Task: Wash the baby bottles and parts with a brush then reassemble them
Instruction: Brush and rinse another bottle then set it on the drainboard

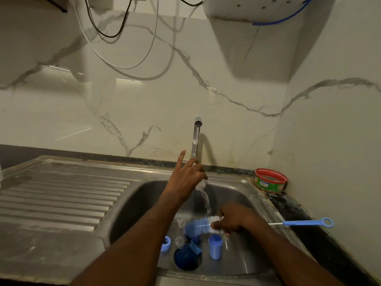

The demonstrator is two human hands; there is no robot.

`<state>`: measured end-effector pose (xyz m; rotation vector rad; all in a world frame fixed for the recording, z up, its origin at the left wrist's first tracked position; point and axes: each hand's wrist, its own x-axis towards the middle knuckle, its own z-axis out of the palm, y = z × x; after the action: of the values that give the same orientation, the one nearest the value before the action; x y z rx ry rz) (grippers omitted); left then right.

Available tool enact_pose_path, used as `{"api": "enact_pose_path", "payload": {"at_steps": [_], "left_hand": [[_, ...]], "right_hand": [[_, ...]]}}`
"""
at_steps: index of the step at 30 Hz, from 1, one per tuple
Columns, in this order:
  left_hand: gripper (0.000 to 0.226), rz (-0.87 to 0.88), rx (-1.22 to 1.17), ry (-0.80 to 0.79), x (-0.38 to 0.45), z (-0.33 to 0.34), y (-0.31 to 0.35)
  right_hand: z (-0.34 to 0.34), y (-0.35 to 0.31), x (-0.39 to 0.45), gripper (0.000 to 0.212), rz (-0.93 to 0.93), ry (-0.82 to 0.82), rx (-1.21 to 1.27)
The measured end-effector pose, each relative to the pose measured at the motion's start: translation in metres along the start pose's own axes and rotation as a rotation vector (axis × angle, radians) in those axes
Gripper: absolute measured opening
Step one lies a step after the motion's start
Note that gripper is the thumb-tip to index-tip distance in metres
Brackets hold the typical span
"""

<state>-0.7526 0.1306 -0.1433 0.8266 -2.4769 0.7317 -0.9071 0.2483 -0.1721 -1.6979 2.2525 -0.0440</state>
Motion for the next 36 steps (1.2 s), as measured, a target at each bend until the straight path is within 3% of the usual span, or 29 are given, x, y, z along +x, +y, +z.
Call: {"api": "enact_pose_path", "payload": {"at_steps": [8,11,15,19,23,27,30,34,36], "left_hand": [[0.06,0.022,0.003,0.03,0.006,0.007,0.006],[0.06,-0.234,-0.268,-0.031,-0.005,0.024,0.004],[0.048,-0.562,-0.682,-0.152,-0.026,0.044,0.0],[0.054,-0.667,-0.863,-0.013,-0.019,0.039,-0.001],[0.049,-0.701,-0.813,-0.14,-0.021,0.042,0.006],[0.055,-0.725,-0.896,-0.015,-0.016,0.04,0.004],[0.049,-0.718,-0.85,-0.091,-0.019,0.039,0.006],[0.053,-0.737,-0.912,0.013,-0.018,0.037,0.003],[0.049,-0.71,-0.86,-0.061,-0.02,0.036,0.004]], "right_hand": [[0.0,-0.002,-0.001,0.029,0.01,-0.006,-0.011],[0.0,0.001,-0.001,0.022,-0.003,0.013,-0.016],[0.0,0.002,0.002,0.031,0.006,-0.005,-0.036],[0.001,0.001,0.0,0.026,-0.004,0.04,-0.035],[0.0,0.001,-0.002,0.024,-0.008,0.04,-0.051],[0.001,0.002,0.0,0.028,-0.005,0.048,-0.02],[0.0,0.002,0.0,0.029,0.0,0.044,-0.026],[-0.002,0.001,0.0,0.03,0.001,0.03,-0.017],[-0.002,0.001,0.0,0.03,-0.007,0.025,-0.044]]}}
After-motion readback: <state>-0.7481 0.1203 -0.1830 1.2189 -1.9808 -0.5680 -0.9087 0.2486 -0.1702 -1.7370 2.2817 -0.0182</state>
